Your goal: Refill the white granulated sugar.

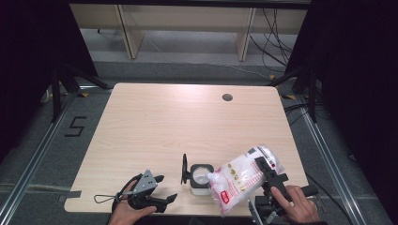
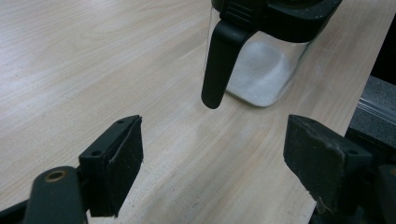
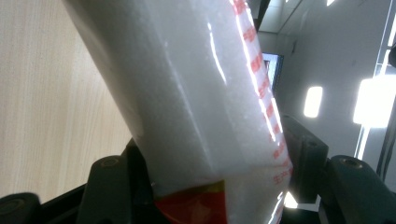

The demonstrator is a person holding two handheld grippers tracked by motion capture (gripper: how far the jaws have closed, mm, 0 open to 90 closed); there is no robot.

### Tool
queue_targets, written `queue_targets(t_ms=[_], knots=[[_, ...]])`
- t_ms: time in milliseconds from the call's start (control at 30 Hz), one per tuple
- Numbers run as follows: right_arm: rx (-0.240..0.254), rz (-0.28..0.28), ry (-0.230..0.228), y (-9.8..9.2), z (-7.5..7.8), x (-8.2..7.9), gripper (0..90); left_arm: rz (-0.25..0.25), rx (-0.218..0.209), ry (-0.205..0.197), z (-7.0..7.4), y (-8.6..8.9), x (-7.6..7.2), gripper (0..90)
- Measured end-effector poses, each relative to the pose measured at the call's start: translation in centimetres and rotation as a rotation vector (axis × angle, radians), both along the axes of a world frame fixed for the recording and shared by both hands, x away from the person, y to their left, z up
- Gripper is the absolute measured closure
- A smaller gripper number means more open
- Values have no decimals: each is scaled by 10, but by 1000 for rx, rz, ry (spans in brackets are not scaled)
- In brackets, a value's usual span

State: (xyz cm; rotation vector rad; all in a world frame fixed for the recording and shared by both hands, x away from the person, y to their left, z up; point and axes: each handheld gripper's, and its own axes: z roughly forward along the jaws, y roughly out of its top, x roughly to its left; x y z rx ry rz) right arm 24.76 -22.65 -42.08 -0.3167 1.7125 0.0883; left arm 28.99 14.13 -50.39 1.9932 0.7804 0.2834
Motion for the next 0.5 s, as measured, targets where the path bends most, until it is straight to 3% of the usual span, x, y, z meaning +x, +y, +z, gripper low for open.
queue_targets(t_ms=[33, 133, 233, 300, 400, 500], knots=[[-16, -9, 4, 0, 2, -1, 421, 1, 0, 0, 0, 0, 0, 195], [-16, 8, -7, 0, 1, 0, 421, 3, -4, 2, 0, -1, 0, 194], [-1, -15, 11, 0, 1, -1, 421, 3, -3, 0, 0, 0, 0, 194], [1, 1, -4, 0, 0, 0, 421, 0, -1, 1, 0, 0, 0, 194], [-13, -11, 6, 0, 2, -1, 421, 1, 0, -1, 0, 0, 0, 194], [7, -7, 1, 0, 0, -1, 421, 6, 0, -2, 1, 0, -1, 194]])
